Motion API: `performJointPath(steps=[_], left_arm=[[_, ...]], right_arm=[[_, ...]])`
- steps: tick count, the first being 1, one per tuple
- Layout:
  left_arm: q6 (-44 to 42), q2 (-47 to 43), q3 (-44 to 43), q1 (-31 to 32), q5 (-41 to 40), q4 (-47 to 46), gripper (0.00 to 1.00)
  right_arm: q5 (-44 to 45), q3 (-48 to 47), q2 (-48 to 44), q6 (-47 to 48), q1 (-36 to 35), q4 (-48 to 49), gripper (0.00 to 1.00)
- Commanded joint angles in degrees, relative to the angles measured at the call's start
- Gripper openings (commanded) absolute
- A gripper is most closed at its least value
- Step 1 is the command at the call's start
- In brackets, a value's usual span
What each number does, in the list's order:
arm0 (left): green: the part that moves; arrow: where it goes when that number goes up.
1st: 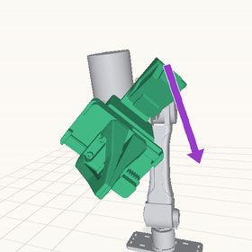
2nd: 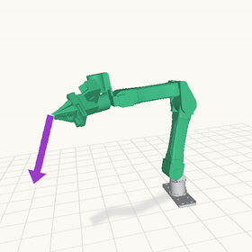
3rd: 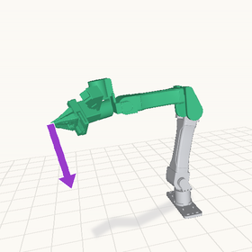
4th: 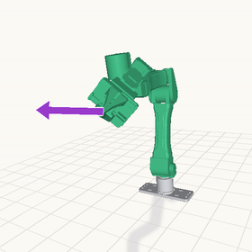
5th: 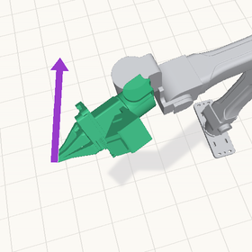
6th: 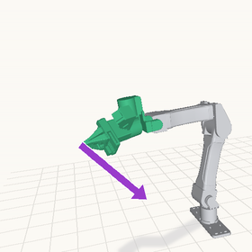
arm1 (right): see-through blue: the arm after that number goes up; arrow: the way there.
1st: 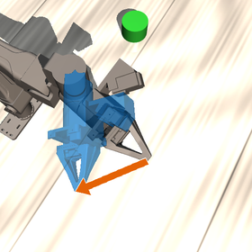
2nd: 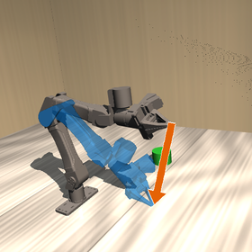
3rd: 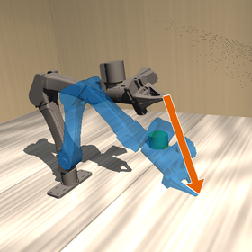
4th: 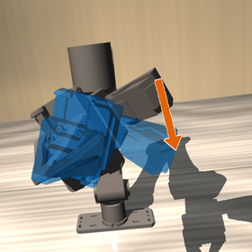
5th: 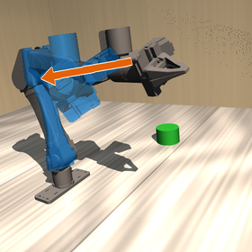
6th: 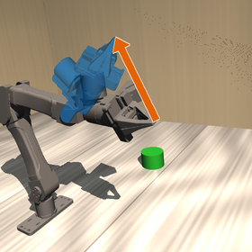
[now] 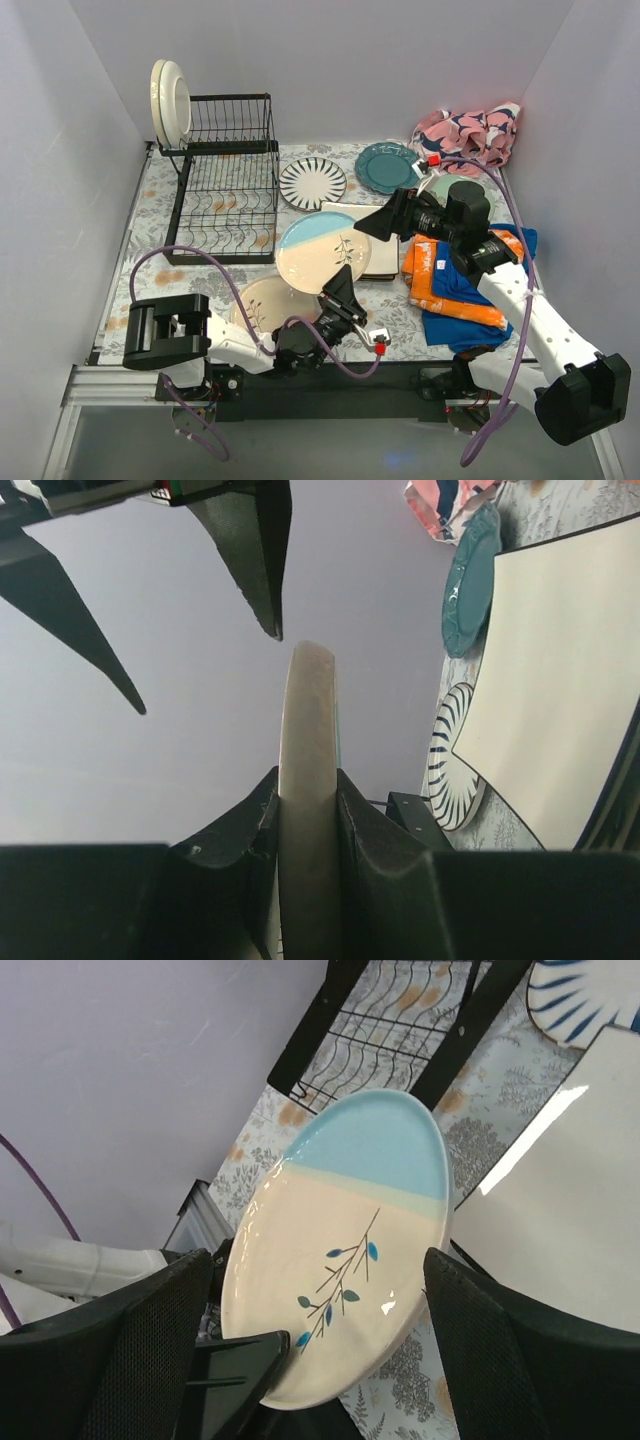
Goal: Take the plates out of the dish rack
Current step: Place the plate at the center of the board.
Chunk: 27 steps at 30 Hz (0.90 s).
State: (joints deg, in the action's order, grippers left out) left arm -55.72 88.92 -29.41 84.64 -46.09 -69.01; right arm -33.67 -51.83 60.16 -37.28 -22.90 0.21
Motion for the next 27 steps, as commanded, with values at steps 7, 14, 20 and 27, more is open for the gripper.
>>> performJointPath(steps=[7, 14, 20, 27], left_arm=[[-5.4, 1.9, -0.3, 0.9, 3.3, -23.2, 0.00], [-6.9, 5.2, 0.7, 1.0, 3.6, -29.3, 0.00], [-6.9, 8.8, 1.0, 1.0, 4.2, -34.8, 0.00], [-6.1, 8.8, 0.9, 1.0, 4.9, -36.1, 0.00]], right_arm=[[3.4, 6.0, 0.3, 5.9, 0.0, -3.4, 0.90], [-3.0, 6.0, 4.3, 6.4, 0.1, -3.6, 0.82], [-4.2, 8.0, 5.7, 3.0, 0.0, -0.7, 0.68], [-3.9, 9.3, 8.9, 2.4, 0.0, 1.5, 0.70]])
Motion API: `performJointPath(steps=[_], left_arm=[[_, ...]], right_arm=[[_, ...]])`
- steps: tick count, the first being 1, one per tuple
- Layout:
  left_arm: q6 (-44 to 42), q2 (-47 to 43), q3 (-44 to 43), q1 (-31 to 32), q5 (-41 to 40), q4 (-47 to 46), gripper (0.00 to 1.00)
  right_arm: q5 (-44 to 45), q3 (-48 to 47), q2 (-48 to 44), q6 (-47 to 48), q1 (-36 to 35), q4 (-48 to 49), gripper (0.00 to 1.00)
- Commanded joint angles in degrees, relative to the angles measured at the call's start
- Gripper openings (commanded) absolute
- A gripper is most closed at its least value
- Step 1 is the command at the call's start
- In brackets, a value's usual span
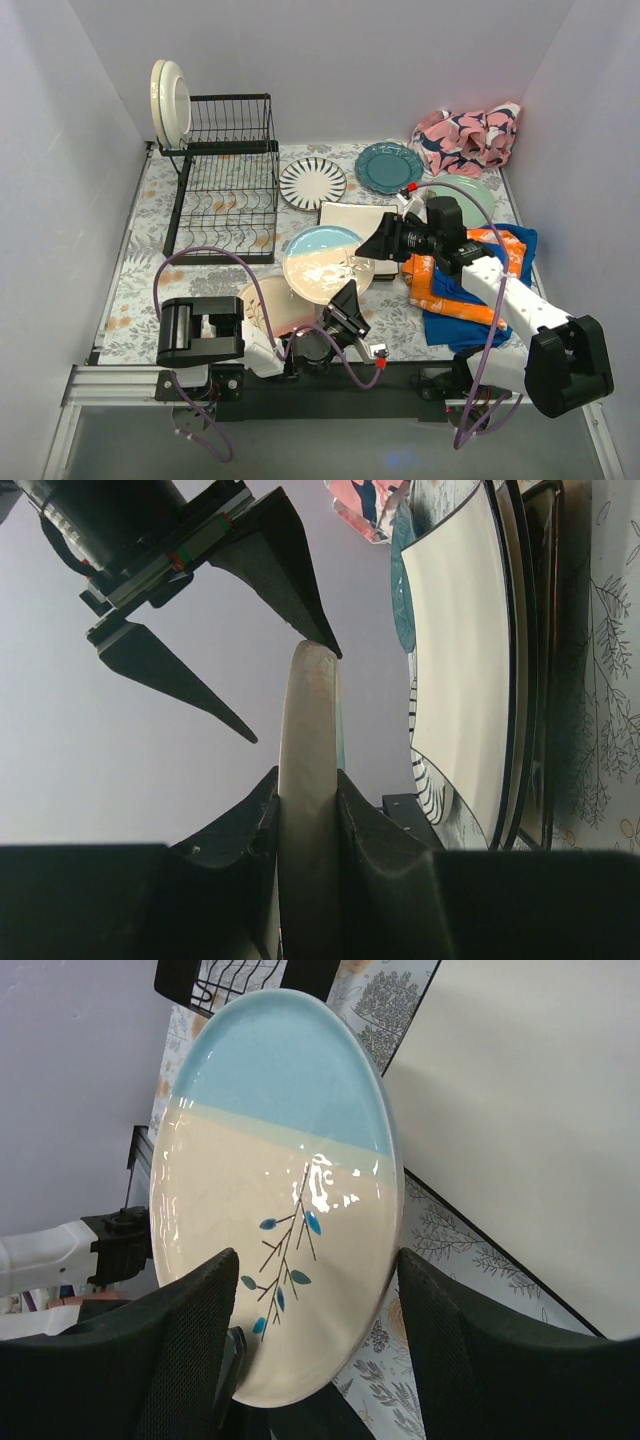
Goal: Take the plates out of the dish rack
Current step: Place the plate at the center of the board.
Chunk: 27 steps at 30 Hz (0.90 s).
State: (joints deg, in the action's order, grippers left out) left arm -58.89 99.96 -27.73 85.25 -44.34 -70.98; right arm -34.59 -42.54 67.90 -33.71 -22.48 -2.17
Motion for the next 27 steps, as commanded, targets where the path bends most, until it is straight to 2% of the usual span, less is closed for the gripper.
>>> performJointPath(steps=[1, 9, 15, 18, 19, 21, 22, 23, 24, 26, 27], left_arm=[[-2.6, -2.5, -0.7, 0.4, 3.2, -34.1, 0.00], [-2.8, -4.2, -1.6, 0.4, 3.2, -34.1, 0.00], [-2.1, -3.8, -2.9, 0.4, 3.1, -34.1, 0.00], [0.0, -4.1, -3.4, 0.4, 2.9, -34.1, 0.00], [0.3, -4.1, -3.4, 0.4, 2.9, -34.0, 0.00], [0.6, -3.7, -3.7, 0.4, 2.5, -34.0, 0.00], [0.9, -3.5, -4.3, 0.4, 1.7, -34.0, 0.00], [1.1, -2.8, -4.7, 0.4, 1.2, -34.0, 0.00], [1.1, -2.3, -5.1, 0.4, 0.7, -34.0, 0.04], [2.2, -1.6, -5.6, 0.4, 0.0, -34.0, 0.22], [2.7, -0.9, -5.7, 0.4, -0.2, -34.1, 0.36]], right_arm=[[-3.3, 0.0, 1.4, -1.2, -0.4, 4.2, 0.70], [-6.3, 1.1, 3.1, -2.8, -0.4, 6.8, 0.74], [-10.8, 3.8, 2.7, -7.6, -0.4, 14.1, 0.61], [-12.3, 5.5, 2.0, -10.4, -0.3, 18.2, 0.48], [-12.9, 5.7, 1.9, -11.0, -0.4, 19.1, 0.37], [-13.1, 6.3, 1.2, -12.8, -0.4, 21.6, 0.23], [-13.6, 6.6, 0.7, -13.5, -0.4, 22.8, 0.07], [-13.7, 6.9, 0.2, -15.2, -0.4, 23.9, 0.01], [-13.9, 7.6, 0.0, -16.1, -0.2, 26.8, 0.01], [-15.3, 8.3, -0.6, -18.9, -0.3, 30.8, 0.01], [-15.7, 9.1, -0.7, -22.0, -0.3, 34.7, 0.01]])
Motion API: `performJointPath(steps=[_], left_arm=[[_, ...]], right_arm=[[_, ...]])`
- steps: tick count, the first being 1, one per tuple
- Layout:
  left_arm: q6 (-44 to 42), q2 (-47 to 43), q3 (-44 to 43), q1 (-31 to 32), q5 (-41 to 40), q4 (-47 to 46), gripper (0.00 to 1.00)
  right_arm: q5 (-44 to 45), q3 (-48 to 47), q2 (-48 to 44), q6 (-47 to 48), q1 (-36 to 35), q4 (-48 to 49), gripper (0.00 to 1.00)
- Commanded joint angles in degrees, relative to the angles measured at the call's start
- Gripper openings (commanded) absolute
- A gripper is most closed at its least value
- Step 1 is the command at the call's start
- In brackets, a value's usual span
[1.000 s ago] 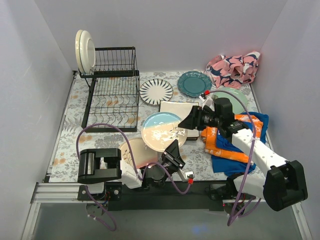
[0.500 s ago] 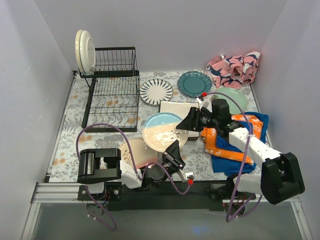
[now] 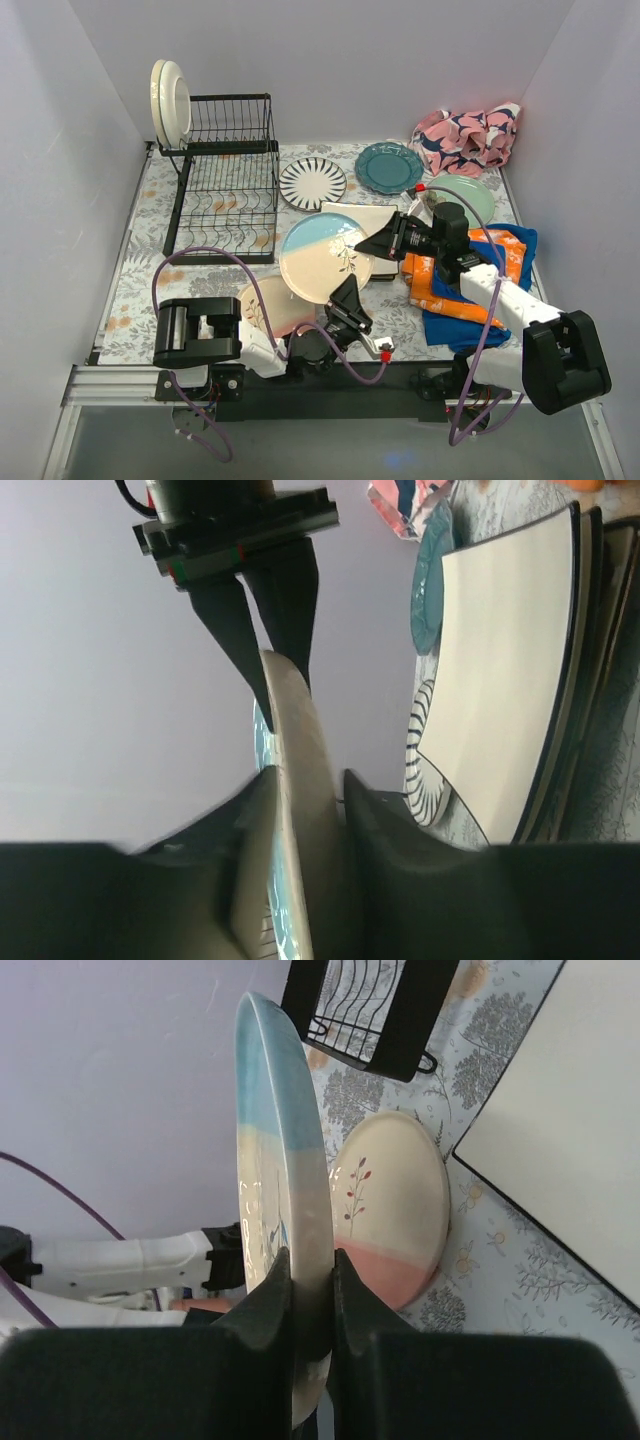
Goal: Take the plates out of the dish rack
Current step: Place the plate at the center of the board.
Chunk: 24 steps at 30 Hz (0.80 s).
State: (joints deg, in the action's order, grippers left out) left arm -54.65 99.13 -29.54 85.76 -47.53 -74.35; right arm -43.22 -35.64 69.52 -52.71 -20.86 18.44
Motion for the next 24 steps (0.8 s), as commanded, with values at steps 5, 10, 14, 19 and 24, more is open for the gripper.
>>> performJointPath(steps=[5, 10, 14, 19, 24], left_arm=[[4.6, 1.5, -4.9, 0.0, -0.4, -30.8, 0.61], [11.0, 1.4, -5.7, 0.6, -4.2, -28.1, 0.62], [20.3, -2.1, -6.0, 0.8, -7.7, -18.4, 0.68], [59.4, -15.7, -8.9, 0.7, -3.3, 20.2, 0.69], [77.4, -30.4, -16.5, -0.6, 6.9, 49.9, 0.69]], right_arm=[[-6.8, 2.9, -2.2, -10.0, -1.8, 23.4, 0.01], [-4.9, 1.9, -1.1, -12.4, -0.3, 28.3, 0.01], [-6.3, -2.7, 3.9, -14.0, 1.6, 30.9, 0.01], [-6.6, -5.8, 6.9, -13.4, 3.9, 32.1, 0.01], [-6.4, -6.5, 8.4, -11.6, 5.3, 31.8, 0.01]])
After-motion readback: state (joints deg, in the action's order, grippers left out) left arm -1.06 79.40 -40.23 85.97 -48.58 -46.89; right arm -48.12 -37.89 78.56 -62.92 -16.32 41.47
